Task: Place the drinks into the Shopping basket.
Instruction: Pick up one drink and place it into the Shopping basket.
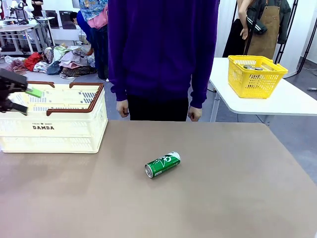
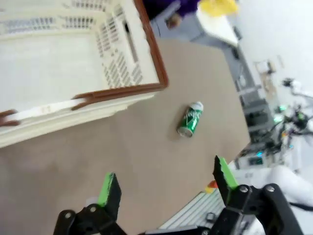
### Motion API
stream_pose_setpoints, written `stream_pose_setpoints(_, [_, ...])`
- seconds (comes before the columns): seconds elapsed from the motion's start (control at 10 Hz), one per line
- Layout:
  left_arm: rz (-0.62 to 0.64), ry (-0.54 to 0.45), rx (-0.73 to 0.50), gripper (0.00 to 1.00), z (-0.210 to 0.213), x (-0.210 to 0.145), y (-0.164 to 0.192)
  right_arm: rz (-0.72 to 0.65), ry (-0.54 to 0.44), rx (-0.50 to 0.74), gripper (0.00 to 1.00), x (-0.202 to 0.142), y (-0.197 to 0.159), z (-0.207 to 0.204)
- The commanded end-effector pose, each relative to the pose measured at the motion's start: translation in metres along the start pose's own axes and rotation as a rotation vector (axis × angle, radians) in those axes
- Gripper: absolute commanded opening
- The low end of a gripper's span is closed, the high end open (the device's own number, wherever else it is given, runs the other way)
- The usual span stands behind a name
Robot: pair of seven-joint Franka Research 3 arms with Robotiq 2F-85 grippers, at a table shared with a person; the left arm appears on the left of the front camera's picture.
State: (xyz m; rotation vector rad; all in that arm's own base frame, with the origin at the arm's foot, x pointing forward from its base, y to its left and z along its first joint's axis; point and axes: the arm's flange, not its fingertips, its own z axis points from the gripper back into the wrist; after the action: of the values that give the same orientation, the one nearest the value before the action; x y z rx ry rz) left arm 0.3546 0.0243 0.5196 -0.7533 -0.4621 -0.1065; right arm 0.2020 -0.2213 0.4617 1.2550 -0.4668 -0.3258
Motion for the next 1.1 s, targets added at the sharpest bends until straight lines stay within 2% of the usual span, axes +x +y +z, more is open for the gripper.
stream_pose_setpoints(0.0, [-0.212, 0.187, 0.047, 1.00, -0.054, 0.009, -0.073, 0.028, -0.009, 0.024, 1.00, 0.003, 0.001, 0.002])
stream_pose_setpoints(0.1, [-0.304, 0.280, 0.104, 1.00, -0.088, 0.006, -0.110, 0.028, -0.009, 0.024, 1.00, 0.003, 0.001, 0.002])
stream_pose_setpoints(0.3, [-0.453, 0.373, 0.198, 1.00, -0.150, -0.005, -0.175, 0.028, -0.009, 0.024, 1.00, 0.003, 0.001, 0.002])
stream_pose_setpoints(0.4, [-0.553, 0.415, 0.244, 1.00, -0.189, -0.022, -0.203, 0.028, -0.009, 0.024, 1.00, 0.003, 0.001, 0.002])
stream_pose_setpoints(0.5, [-0.727, 0.522, 0.226, 1.00, -0.226, -0.041, -0.214, 0.028, -0.009, 0.024, 1.00, 0.003, 0.001, 0.002])
stream_pose_setpoints(0.6, [-0.867, 0.579, 0.213, 1.00, -0.252, -0.053, -0.220, 0.028, -0.009, 0.024, 1.00, 0.003, 0.001, 0.002])
stream_pose_setpoints(0.7, [-0.939, 0.586, 0.151, 1.00, -0.264, -0.058, -0.227, 0.028, -0.009, 0.024, 1.00, 0.003, 0.001, 0.002])
stream_pose_setpoints(0.8, [-0.858, 0.558, 0.164, 1.00, -0.264, -0.057, -0.228, 0.028, -0.009, 0.024, 1.00, 0.003, 0.001, 0.002])
stream_pose_setpoints(0.9, [-0.847, 0.607, 0.193, 1.00, -0.264, -0.078, -0.237, 0.028, -0.009, 0.024, 1.00, 0.003, 0.001, 0.002])
stream_pose_setpoints(1.0, [-0.847, 0.607, 0.193, 1.00, -0.264, -0.078, -0.237, 0.028, -0.009, 0.024, 1.00, 0.003, 0.001, 0.002])
